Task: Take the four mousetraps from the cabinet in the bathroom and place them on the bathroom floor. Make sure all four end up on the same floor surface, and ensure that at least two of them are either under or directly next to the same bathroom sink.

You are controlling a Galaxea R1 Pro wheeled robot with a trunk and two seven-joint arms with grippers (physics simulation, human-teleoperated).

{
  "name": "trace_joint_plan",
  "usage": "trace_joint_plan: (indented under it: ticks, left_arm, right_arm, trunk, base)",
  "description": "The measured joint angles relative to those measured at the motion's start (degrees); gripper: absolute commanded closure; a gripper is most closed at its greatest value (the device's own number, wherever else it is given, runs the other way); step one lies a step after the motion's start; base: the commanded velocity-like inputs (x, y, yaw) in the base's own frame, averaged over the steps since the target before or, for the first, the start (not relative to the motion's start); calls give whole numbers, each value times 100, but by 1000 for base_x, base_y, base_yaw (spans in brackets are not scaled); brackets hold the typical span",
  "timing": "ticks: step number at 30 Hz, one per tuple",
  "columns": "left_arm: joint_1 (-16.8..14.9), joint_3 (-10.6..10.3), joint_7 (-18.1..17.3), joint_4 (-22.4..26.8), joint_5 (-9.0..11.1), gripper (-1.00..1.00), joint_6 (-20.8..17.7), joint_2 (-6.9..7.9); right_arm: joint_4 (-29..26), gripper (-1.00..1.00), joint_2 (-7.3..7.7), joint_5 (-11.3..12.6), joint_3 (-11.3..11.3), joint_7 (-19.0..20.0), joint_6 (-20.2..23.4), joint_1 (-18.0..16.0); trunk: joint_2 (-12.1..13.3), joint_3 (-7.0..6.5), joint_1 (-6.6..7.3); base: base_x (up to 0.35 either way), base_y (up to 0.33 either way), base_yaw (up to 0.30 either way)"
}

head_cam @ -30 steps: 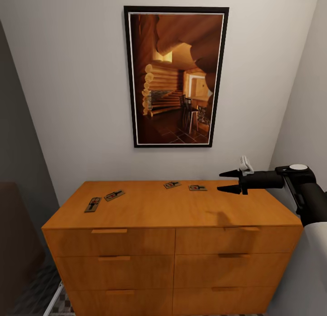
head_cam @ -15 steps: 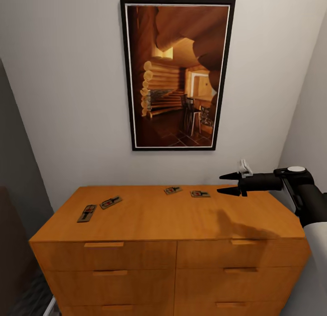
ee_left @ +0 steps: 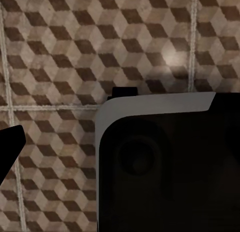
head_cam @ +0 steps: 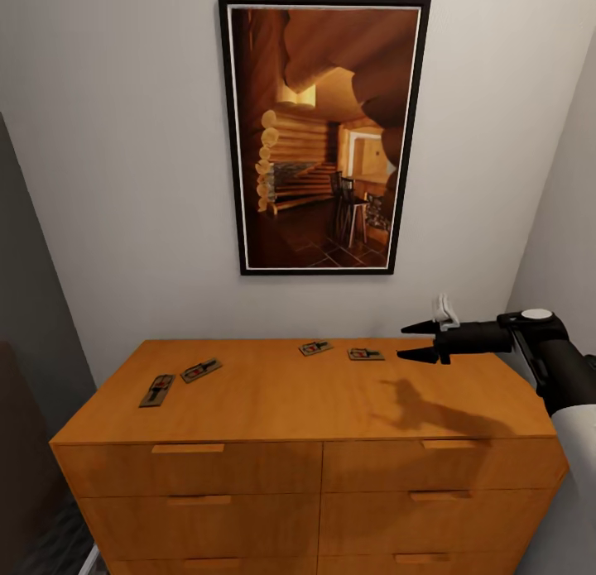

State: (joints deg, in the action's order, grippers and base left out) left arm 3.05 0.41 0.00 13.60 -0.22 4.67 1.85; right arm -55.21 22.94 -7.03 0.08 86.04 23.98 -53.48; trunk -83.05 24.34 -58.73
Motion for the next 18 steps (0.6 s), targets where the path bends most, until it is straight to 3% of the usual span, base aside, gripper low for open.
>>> trace_joint_plan:
  ticks: [7, 18]
  left_arm:
    - [0, 0, 0, -12, 2, -100, 0, 0]
    - [0, 0, 0, -15, -1, -100, 0, 0]
  right_arm:
    - [179, -100, 9, -57, -3, 3, -101, 0]
    - [321, -100, 24, -347, -9, 36, -322, 0]
  trunk:
    - [0, 0, 0]
    - [0, 0, 0]
  base:
    - [0, 0, 0]
    - [0, 0, 0]
